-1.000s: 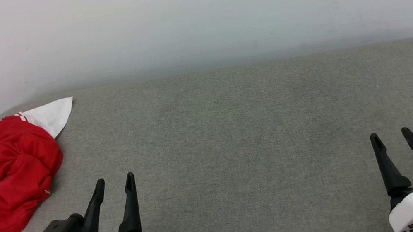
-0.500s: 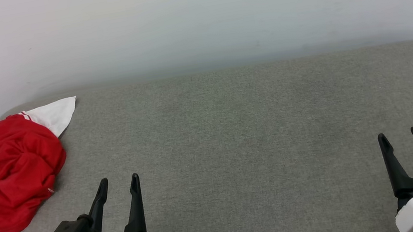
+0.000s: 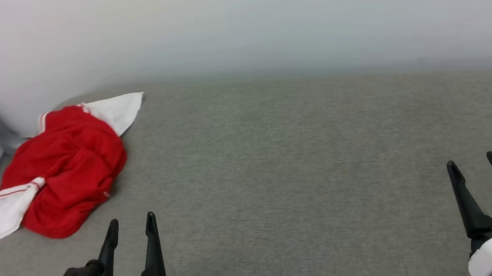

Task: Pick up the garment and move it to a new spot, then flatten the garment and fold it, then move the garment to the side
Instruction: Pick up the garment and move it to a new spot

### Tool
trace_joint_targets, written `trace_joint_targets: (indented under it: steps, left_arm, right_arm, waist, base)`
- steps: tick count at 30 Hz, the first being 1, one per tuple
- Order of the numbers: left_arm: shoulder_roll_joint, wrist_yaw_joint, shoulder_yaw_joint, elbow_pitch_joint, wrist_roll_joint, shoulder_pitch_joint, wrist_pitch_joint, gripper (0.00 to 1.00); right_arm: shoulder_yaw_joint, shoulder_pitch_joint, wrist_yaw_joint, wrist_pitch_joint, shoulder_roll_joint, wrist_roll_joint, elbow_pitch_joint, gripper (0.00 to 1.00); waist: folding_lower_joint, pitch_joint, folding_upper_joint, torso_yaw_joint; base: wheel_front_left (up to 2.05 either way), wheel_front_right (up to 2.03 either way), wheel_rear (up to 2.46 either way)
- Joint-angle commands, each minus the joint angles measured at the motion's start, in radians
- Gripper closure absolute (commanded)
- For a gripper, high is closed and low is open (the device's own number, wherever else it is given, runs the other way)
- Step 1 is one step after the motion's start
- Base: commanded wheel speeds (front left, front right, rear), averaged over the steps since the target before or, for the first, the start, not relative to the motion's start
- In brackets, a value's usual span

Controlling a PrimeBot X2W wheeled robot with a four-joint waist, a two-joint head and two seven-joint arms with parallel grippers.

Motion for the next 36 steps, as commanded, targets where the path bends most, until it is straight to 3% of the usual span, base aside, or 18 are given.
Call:
trace_joint_targets:
  steps: [1, 7, 8, 14, 26, 36]
  left_arm:
    - [-0.002, 0.005, 0.005, 0.01, 0.033, -0.016, -0.012, 0.0]
    - [0.003, 0.014, 0.018, 0.024, 0.06, -0.02, -0.022, 0.0]
    - [0.012, 0.019, 0.029, 0.03, 0.083, -0.021, -0.03, 0.0]
    - [0.025, 0.03, 0.037, 0.032, 0.091, -0.019, -0.031, 0.0]
    - [0.054, 0.038, 0.049, 0.025, 0.073, -0.046, 0.0, 0.0]
    - [0.141, -0.017, 0.052, 0.035, -0.007, -0.245, 0.075, 0.0]
  right_arm:
    - [0.009, 0.004, 0.0, -0.013, -0.003, -0.026, 0.001, 0.0]
    - [0.026, -0.004, 0.0, -0.032, -0.003, -0.053, 0.014, 0.0]
    - [0.036, 0.002, 0.0, -0.044, -0.003, -0.077, 0.018, 0.0]
    - [0.048, -0.017, 0.0, -0.057, -0.004, -0.067, 0.035, 0.0]
    - [0.057, -0.052, 0.0, -0.079, -0.004, -0.051, 0.077, 0.0]
    - [0.065, -0.128, 0.0, -0.056, -0.004, -0.092, 0.064, 0.0]
  waist:
    - [0.0, -0.002, -0.0001, 0.092]
    - [0.0, -0.004, -0.0001, 0.189]
    - [0.0, -0.006, -0.0001, 0.248]
    - [0.0, -0.004, -0.0001, 0.303]
    - [0.0, 0.016, -0.0001, 0.302]
    - [0.0, 0.143, -0.0001, 0.223]
  base:
    - [0.0, 0.0, 0.0]
    - [0.0, 0.0, 0.0]
    - [0.0, 0.0, 0.0]
    - [0.0, 0.0, 0.0]
    - [0.0, 0.0, 0.0]
    - [0.0, 0.0, 0.0]
